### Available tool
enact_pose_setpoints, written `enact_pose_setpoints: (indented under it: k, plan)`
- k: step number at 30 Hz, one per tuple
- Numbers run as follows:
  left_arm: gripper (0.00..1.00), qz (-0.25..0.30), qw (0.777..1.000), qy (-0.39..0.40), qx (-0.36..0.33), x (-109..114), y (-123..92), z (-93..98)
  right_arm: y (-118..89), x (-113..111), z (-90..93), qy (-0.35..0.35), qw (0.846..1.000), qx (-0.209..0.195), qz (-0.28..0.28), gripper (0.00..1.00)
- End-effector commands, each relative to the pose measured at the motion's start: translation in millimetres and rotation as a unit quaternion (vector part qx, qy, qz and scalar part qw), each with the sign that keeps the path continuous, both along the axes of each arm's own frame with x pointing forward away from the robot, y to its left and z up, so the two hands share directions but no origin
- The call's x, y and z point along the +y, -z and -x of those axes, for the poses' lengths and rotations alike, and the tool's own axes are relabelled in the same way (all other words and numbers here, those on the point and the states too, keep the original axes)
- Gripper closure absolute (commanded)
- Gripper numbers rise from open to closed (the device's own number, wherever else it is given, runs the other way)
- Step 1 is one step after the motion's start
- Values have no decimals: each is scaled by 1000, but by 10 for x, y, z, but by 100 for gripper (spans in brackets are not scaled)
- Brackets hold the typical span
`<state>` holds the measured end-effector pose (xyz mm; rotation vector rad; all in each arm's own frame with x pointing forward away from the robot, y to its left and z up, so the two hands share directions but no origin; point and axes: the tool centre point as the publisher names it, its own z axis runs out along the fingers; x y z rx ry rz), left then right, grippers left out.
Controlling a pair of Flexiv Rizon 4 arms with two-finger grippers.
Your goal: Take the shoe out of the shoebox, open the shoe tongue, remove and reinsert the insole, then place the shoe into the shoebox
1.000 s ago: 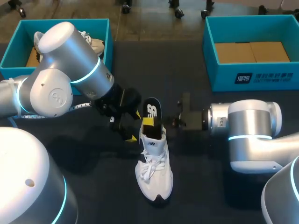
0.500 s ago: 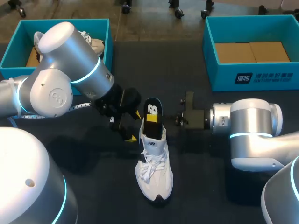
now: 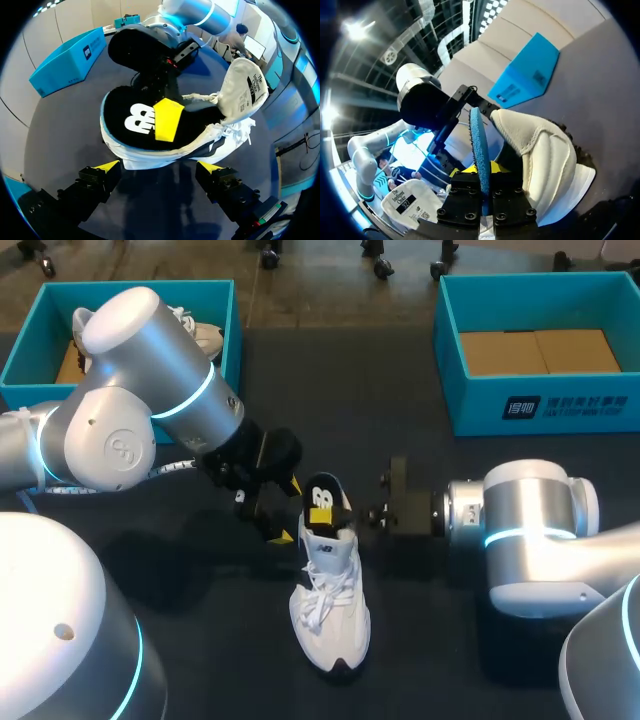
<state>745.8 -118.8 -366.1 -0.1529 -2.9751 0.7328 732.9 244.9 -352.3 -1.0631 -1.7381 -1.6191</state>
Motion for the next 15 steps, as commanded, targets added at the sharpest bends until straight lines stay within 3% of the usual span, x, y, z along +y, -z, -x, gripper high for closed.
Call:
enact_pose_setpoints:
  k: [1,3,6,12,15]
  plan:
    - [0,0,1000,0,-1,-2,10,6,22,28,97,7,1000,-2,-1,100]
    - [0,0,1000,0,-1,-2,10,6,-13,24,100,6,1000,-9,-4,100]
    - [0,0,1000,0,-1,-2,10,6,-95,31,85,2,1000,-26,-2,60]
    - [0,0,1000,0,-1,-2,10,6,-233,40,25,-3,998,-57,5,51]
    - [0,0,1000,0,-1,-2,10,6,-276,35,-9,-2,998,-68,7,52]
